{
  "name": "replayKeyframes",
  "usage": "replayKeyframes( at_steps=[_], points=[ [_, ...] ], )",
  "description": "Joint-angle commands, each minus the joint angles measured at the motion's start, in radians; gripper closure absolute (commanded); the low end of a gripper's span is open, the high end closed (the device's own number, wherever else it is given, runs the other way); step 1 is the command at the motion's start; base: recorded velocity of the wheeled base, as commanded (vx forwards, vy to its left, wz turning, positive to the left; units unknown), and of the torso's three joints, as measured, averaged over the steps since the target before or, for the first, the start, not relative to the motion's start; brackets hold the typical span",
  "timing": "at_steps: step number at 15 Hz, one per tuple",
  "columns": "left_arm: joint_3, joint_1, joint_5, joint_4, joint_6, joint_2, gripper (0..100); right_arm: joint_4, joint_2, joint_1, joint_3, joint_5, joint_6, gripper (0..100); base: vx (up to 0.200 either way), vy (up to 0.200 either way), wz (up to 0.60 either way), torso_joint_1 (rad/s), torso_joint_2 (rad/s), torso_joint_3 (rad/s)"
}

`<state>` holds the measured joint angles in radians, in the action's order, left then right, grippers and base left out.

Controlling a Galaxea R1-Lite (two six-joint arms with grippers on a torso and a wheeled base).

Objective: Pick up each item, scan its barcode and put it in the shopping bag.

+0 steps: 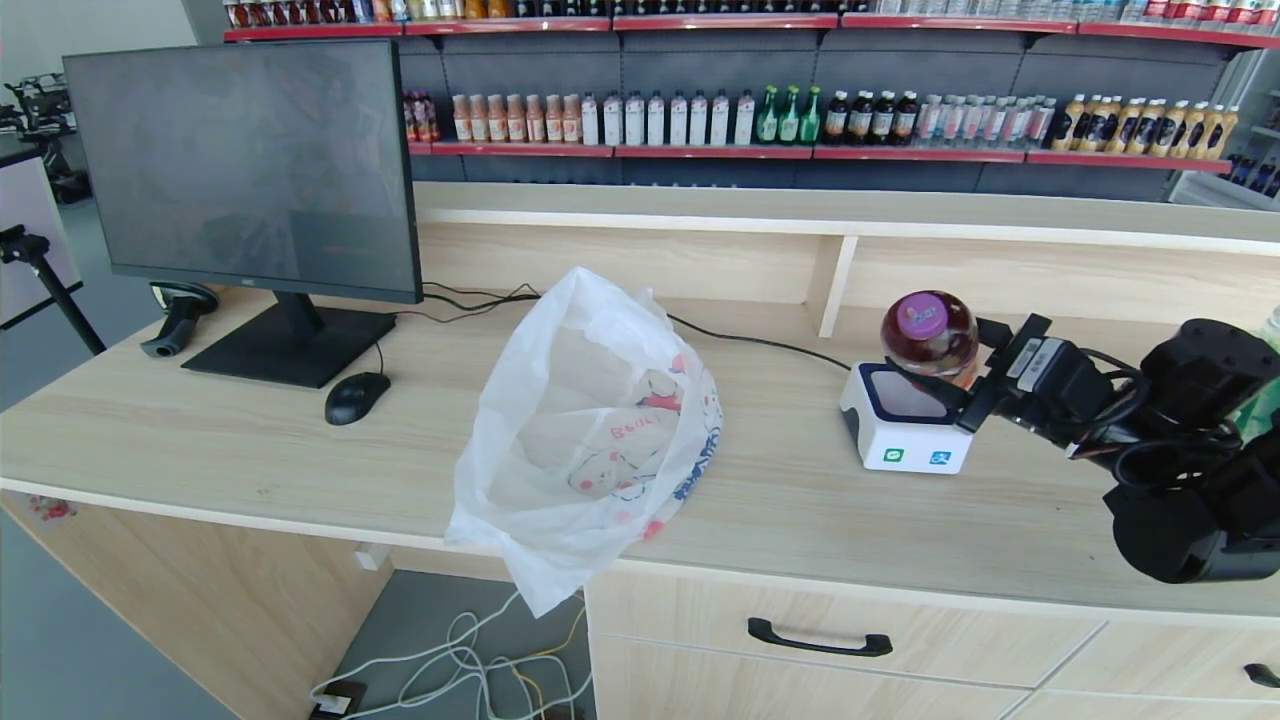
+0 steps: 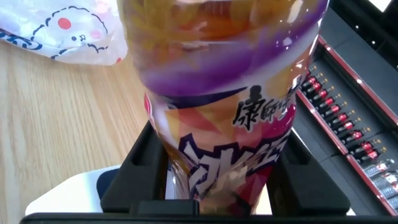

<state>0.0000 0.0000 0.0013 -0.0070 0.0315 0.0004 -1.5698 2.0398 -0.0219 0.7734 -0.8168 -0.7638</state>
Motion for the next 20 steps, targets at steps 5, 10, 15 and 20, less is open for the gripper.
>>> replayKeyframes(
  at_steps=[5, 10, 15, 20],
  points=[
    [0.0, 0.0, 0.0, -0.001, 0.001, 0.0, 0, -0.001, -0.125, 0.002, -0.016, 0.008, 0.092, 100, 0.0, 0.0, 0.0, 0.0, 0.0, 0.0],
    [0.0, 0.0, 0.0, -0.001, 0.001, 0.0, 0, -0.001, -0.343, 0.002, -0.2, 0.249, 0.207, 100, 0.0, 0.0, 0.0, 0.0, 0.0, 0.0],
    [0.0, 0.002, 0.0, 0.001, -0.025, 0.0, 0, -0.001, -0.48, 0.04, -0.23, 0.487, 0.429, 100, 0.0, 0.0, 0.0, 0.0, 0.0, 0.0],
    [0.0, 0.002, 0.0, 0.001, -0.027, 0.001, 0, -0.001, -0.507, 0.112, -0.318, 0.51, 0.635, 100, 0.0, 0.0, 0.0, 0.0, 0.0, 0.0]
  ],
)
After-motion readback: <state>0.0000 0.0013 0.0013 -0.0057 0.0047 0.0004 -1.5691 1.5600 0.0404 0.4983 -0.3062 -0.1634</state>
